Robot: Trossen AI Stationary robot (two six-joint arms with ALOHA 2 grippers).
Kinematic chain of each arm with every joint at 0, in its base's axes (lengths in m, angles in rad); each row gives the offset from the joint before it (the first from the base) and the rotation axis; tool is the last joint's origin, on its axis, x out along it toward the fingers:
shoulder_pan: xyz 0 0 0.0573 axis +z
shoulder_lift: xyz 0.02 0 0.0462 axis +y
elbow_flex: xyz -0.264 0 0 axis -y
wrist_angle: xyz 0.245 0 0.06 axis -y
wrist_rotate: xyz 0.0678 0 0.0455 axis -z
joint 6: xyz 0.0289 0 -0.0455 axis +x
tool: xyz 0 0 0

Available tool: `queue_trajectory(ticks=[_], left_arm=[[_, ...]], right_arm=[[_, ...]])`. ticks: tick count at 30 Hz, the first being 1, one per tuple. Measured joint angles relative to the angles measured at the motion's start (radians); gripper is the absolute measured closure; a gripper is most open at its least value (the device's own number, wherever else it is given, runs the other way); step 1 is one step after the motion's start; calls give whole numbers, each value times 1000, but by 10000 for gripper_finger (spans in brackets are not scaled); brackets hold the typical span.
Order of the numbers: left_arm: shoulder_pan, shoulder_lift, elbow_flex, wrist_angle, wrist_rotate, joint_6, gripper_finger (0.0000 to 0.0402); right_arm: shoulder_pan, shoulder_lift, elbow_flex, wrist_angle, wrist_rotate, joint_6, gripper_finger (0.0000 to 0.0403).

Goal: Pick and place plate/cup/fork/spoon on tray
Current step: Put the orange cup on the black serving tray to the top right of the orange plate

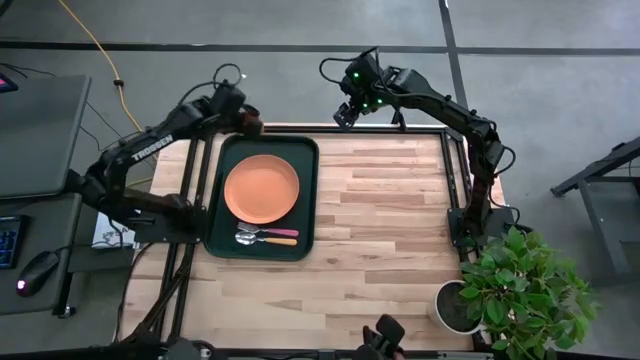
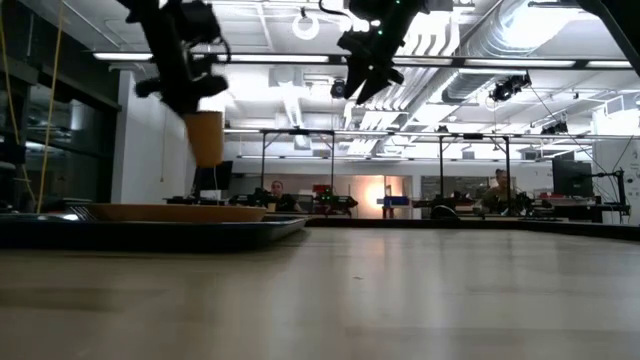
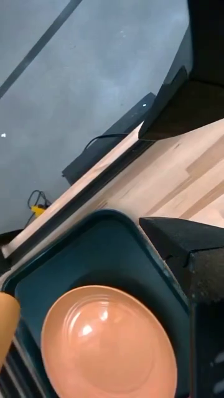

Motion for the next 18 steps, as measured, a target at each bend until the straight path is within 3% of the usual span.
queue_trajectory(ticks=[5, 18], left_arm=[[74, 41, -53, -69, 7, -27, 401], [76, 227, -63, -59, -36, -333, 402]], right_arm=[[0, 0, 0, 9, 0, 0, 199], [0, 0, 0, 41, -10, -26, 199]])
